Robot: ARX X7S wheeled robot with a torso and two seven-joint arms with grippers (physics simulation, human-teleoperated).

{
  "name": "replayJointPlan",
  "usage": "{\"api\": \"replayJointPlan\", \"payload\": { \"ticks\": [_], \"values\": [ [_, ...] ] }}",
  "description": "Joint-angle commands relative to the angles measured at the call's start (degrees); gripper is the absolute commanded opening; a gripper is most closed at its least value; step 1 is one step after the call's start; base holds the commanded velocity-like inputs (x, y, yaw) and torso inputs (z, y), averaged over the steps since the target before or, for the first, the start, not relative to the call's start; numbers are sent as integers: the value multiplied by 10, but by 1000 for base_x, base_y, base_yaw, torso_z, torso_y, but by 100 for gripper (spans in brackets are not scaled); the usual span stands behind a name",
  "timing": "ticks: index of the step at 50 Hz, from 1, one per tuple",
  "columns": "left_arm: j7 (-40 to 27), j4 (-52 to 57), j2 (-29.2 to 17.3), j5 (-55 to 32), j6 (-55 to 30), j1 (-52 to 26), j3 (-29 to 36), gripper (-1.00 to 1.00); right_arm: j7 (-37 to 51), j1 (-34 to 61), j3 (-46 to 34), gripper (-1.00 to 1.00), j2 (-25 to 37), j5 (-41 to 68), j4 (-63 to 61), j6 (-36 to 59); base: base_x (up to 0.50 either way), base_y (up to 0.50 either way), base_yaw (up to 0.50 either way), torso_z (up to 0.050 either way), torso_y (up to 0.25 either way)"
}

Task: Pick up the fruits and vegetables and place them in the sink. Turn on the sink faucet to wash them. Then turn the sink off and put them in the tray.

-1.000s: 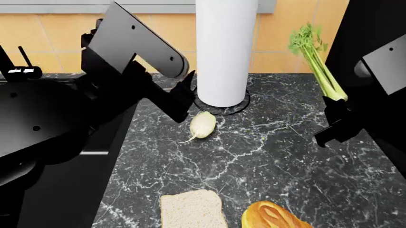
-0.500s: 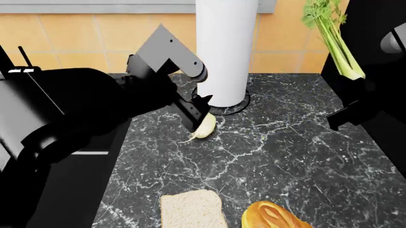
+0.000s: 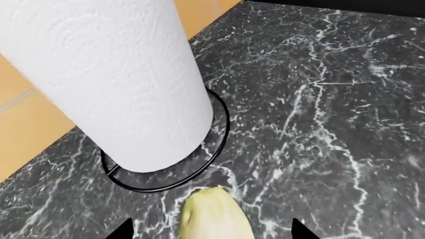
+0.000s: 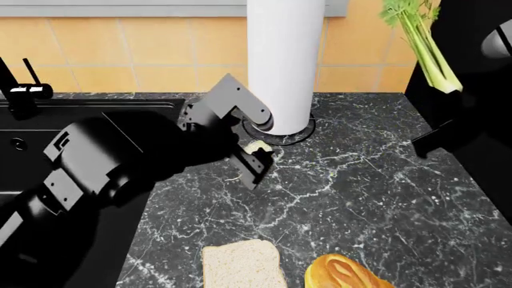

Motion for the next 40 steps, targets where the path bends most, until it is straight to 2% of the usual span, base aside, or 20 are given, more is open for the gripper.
{"api": "replayJointPlan", "payload": {
  "ticks": [1, 15, 33, 34, 40],
  "values": [
    [37, -81, 29, 35, 49, 3, 40, 100, -5, 1, -11, -100, 0, -21, -3, -3, 0, 0, 0, 0, 0],
    [66, -181, 63, 71, 78, -2, 83, 100, -20, -5, -40, -100, -7, -43, -4, -6, 0, 0, 0, 0, 1],
    [109, -260, 99, 108, 134, -6, 131, 100, -31, -23, -50, -100, -1, -56, -5, -28, 0, 0, 0, 0, 0],
    [106, -260, 98, 111, 136, -5, 133, -100, -31, -22, -50, -100, 0, -56, -6, -28, 0, 0, 0, 0, 0],
    [86, -220, 75, 103, 122, 2, 122, -100, -36, -22, -54, -100, 3, -61, -8, -31, 0, 0, 0, 0, 2]
  ]
}}
